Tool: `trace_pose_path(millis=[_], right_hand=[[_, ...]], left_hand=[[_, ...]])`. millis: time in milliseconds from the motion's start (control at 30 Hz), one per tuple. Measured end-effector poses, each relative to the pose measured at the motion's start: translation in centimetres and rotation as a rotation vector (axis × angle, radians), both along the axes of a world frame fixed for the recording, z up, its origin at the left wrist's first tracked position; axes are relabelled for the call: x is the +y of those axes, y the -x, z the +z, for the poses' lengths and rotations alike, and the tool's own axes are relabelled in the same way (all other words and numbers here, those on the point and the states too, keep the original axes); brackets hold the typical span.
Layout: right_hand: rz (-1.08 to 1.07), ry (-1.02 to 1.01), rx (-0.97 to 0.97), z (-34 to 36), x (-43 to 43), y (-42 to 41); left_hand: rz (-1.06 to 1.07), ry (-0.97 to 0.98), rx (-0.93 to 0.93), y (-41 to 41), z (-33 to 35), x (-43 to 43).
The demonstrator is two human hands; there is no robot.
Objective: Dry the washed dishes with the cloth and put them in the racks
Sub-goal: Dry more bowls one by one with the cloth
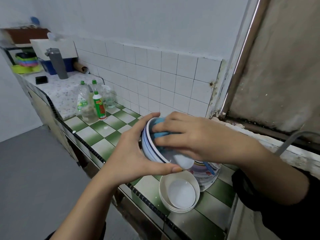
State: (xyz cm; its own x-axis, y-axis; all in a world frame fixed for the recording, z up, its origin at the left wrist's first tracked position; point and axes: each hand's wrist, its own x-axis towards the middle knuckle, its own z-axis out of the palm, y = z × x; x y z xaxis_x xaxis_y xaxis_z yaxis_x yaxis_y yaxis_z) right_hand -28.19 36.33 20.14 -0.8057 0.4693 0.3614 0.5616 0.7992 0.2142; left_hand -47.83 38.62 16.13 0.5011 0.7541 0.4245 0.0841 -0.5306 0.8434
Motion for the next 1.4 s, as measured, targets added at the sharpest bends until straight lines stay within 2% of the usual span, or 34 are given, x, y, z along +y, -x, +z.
trace_pose_path(millis=[67, 167, 367, 500, 600, 733, 833, 933, 1033, 1200, 1267, 1333, 1400], right_hand=[[-0.011, -0.147, -0.136, -0.4, 0.5, 0.3], [-0.017, -0.130, -0.210, 0.0, 1.0, 0.1], [-0.180, 0.283, -0.340, 1.8, -0.9, 0.4], [-0.203, 0.610, -0.322, 4.0, -1.1, -0.3], [-0.201, 0.745, -0.135, 5.5, -1.3, -2.5], [-0.185, 0.601, 0.294, 4.4, -1.8, -5.2], [-0.142, 0.561, 0.695, 2.3, -2.2, -5.6], [-0.080, 0.481, 0.938, 0.2, -2.6, -4.9], [-0.072, 0.435, 0.997, -1.4, -3.0, -3.4], [-0.209, 0.311, 0.912, -2.2, -2.9, -2.0], [-0.199, 0.381, 0.898, -2.3, -2.8, -1.9], [-0.164, 0.527, 0.962, -2.7, -2.6, -1.8], [-0.174, 0.591, 1.022, -3.4, -2.2, -1.5]], left_hand=[[0.010, -0.016, -0.022, 0.1, 0.2, 0.0], [0.064, -0.086, -0.060, 0.4, 0.3, -0.1], [0.155, -0.303, -0.025, -0.1, -0.5, -0.9], [0.176, -0.400, 0.022, -0.4, -0.8, -0.9], [0.245, -0.356, -0.021, 0.0, -0.9, -0.4], [0.332, -0.220, -0.146, 0.5, -0.8, 0.1], [0.288, -0.059, -0.238, -0.1, -0.6, -0.2], [0.269, 0.031, -0.276, -0.9, -0.4, -0.1], [0.256, 0.159, -0.358, -1.4, -0.1, 0.3], [0.205, 0.375, -0.415, -1.7, -0.3, 0.5], [0.173, 0.434, -0.400, -1.9, -0.4, 0.4], [0.147, 0.525, -0.407, -2.1, -0.5, 0.2], [0.145, 0.634, -0.425, -2.2, -0.8, 0.0]])
